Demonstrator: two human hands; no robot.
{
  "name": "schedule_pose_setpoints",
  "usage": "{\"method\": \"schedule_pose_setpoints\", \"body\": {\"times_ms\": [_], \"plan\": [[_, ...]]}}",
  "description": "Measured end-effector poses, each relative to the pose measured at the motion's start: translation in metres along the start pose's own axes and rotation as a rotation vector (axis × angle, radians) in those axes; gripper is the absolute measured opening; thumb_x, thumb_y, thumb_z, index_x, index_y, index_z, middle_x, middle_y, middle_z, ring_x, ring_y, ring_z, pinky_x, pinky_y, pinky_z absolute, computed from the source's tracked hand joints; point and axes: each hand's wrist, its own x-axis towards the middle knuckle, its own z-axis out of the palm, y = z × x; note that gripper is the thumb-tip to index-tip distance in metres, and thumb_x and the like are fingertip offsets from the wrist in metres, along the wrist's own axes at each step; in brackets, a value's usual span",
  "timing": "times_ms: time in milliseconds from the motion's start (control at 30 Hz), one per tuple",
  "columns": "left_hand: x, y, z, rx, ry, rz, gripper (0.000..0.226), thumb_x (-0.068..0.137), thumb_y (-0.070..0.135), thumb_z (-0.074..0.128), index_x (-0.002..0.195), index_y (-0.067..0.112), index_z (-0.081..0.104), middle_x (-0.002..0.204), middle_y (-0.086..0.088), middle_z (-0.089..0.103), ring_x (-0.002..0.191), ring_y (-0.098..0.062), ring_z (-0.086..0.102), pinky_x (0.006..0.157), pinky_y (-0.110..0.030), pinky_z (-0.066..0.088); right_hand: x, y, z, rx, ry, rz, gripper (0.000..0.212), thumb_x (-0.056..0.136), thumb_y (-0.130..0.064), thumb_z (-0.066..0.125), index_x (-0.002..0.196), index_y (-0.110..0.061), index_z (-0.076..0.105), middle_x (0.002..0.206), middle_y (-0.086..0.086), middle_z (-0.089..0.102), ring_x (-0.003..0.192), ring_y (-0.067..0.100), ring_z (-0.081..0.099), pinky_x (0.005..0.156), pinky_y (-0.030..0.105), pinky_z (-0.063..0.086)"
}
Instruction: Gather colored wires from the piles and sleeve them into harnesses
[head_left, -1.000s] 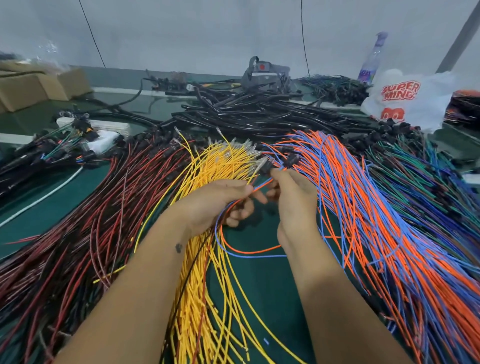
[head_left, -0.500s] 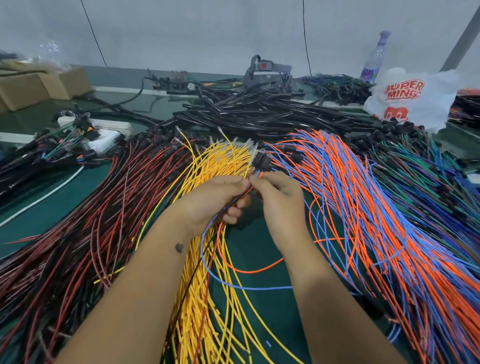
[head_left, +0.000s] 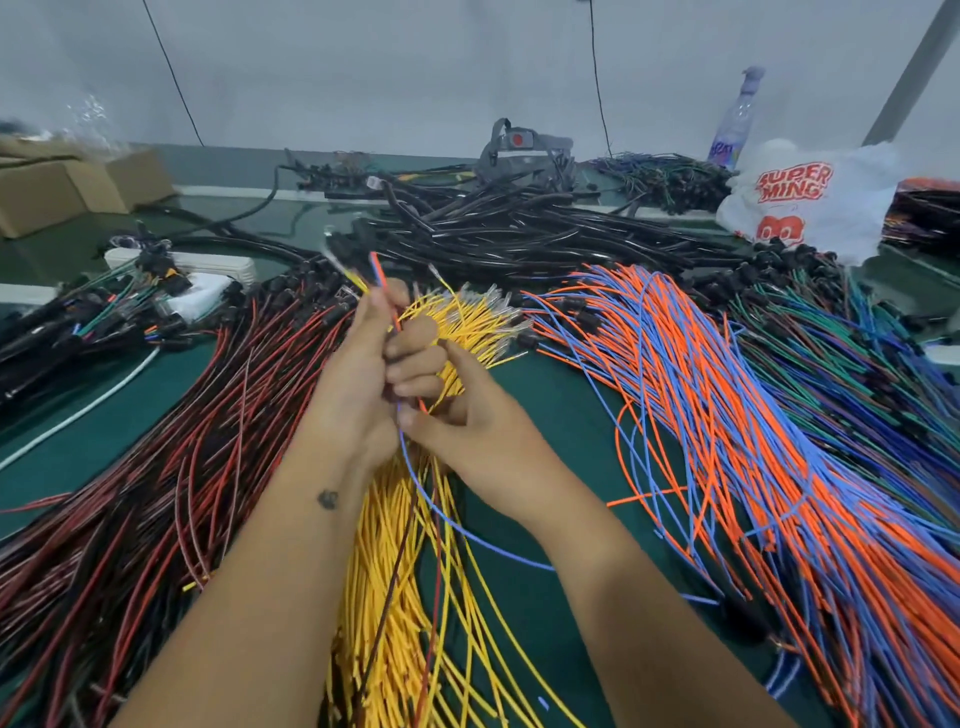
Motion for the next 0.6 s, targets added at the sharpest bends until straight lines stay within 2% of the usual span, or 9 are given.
{"method": "schedule_pose_setpoints", "body": {"times_ms": [100,167,200,267,300,367,400,500,600], "plan": [[0.005,0.002,-0.005,-0.037,0.050,0.088,0.032,0.102,0.040,0.022,0.082,0.024,0.041,0.052,0.011,0.018,0.043,-0.002,0.010,0.036,-0.010,0.015,-0.002,-0.013,-0.002,0.132,-0.144,0.145,0.066,0.088,-0.004,0.065,0.144,-0.014,0.032,0.066,0.007,0.060,0.058,0.019,0.052,0.064,0.036,0.043],[0.009,0.000,-0.007,0.073,0.189,0.195,0.034,0.105,0.038,0.021,0.082,0.022,0.040,0.048,0.011,0.021,0.039,-0.002,0.013,0.035,-0.012,0.015,-0.004,-0.019,-0.006,0.130,-0.184,0.178,0.075,0.085,-0.001,0.068,0.147,-0.014,0.028,0.072,0.004,0.061,0.056,0.007,0.055,0.064,0.025,0.048],[0.010,-0.002,-0.007,0.163,0.263,0.245,0.033,0.106,0.035,0.022,0.082,0.021,0.040,0.047,0.011,0.020,0.037,-0.002,0.015,0.035,-0.012,0.017,-0.005,-0.024,-0.008,0.044,-0.196,0.186,0.081,0.084,-0.003,0.070,0.150,-0.018,0.025,0.075,0.000,0.058,0.054,0.001,0.054,0.062,0.023,0.046],[0.012,-0.007,-0.009,0.346,0.372,0.325,0.031,0.106,0.031,0.024,0.082,0.020,0.040,0.046,0.011,0.021,0.035,-0.004,0.018,0.036,-0.011,0.019,-0.004,-0.033,-0.012,-0.255,-0.264,0.190,0.085,0.083,-0.009,0.069,0.151,-0.022,0.019,0.086,0.003,0.059,0.050,0.005,0.055,0.053,0.023,0.044],[0.012,-0.009,-0.010,0.417,0.411,0.355,0.031,0.106,0.029,0.025,0.081,0.020,0.040,0.045,0.012,0.023,0.035,-0.004,0.019,0.037,-0.011,0.020,-0.003,-0.036,-0.015,-0.460,-0.289,0.171,0.083,0.084,-0.012,0.067,0.152,-0.022,0.019,0.101,0.009,0.062,0.060,0.012,0.060,0.055,0.023,0.045],[0.013,-0.010,-0.011,0.486,0.497,0.405,0.031,0.105,0.026,0.025,0.078,0.021,0.040,0.043,0.014,0.027,0.034,-0.005,0.022,0.037,-0.012,0.022,-0.001,-0.040,-0.028,-0.792,-0.261,0.114,0.069,0.086,-0.017,0.062,0.148,-0.022,0.033,0.131,0.008,0.057,0.100,0.020,0.061,0.075,0.022,0.046],[0.013,-0.007,-0.013,0.493,0.542,0.427,0.031,0.105,0.025,0.026,0.077,0.021,0.040,0.043,0.014,0.028,0.034,-0.005,0.023,0.038,-0.012,0.023,-0.001,-0.042,-0.037,-0.855,-0.228,0.112,0.057,0.087,-0.020,0.062,0.142,-0.023,0.044,0.132,0.006,0.057,0.110,0.021,0.059,0.084,0.025,0.046],[0.011,0.001,-0.017,0.451,0.650,0.484,0.030,0.103,0.026,0.025,0.078,0.023,0.040,0.045,0.013,0.033,0.038,-0.006,0.027,0.038,-0.015,0.025,-0.007,-0.044,-0.066,-0.909,-0.130,0.129,0.023,0.090,-0.034,0.061,0.110,-0.024,0.067,0.106,0.004,0.065,0.103,0.024,0.060,0.085,0.033,0.049],[0.009,0.003,-0.018,0.446,0.732,0.524,0.030,0.102,0.023,0.024,0.076,0.023,0.038,0.042,0.011,0.033,0.036,-0.007,0.027,0.037,-0.016,0.025,-0.016,-0.039,-0.094,-1.127,-0.008,0.141,0.017,0.096,-0.030,0.051,0.105,-0.020,0.062,0.104,0.007,0.065,0.104,0.029,0.060,0.078,0.035,0.046]]}}
